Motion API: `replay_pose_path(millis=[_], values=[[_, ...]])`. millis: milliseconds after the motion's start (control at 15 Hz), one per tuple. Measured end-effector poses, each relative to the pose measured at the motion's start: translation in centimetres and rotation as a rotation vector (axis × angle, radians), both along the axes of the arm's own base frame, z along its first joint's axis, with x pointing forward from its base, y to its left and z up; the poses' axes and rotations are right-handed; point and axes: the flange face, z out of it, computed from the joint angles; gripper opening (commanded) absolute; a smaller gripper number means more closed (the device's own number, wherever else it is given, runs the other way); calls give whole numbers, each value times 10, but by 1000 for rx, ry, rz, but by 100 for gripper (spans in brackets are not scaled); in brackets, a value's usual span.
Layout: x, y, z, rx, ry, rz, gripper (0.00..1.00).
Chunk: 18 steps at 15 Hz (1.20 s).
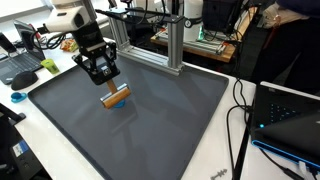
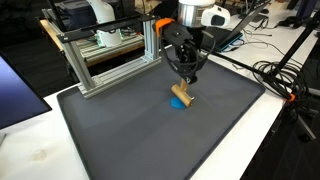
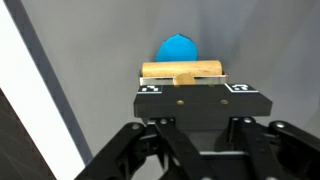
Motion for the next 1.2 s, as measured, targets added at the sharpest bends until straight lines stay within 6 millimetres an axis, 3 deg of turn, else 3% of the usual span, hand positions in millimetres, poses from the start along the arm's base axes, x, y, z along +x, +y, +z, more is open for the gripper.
replay_pose_path(millis=[200, 1200], values=[[4, -2, -9, -16, 2, 9, 22], [6, -9, -11, -65, 6, 26, 22]])
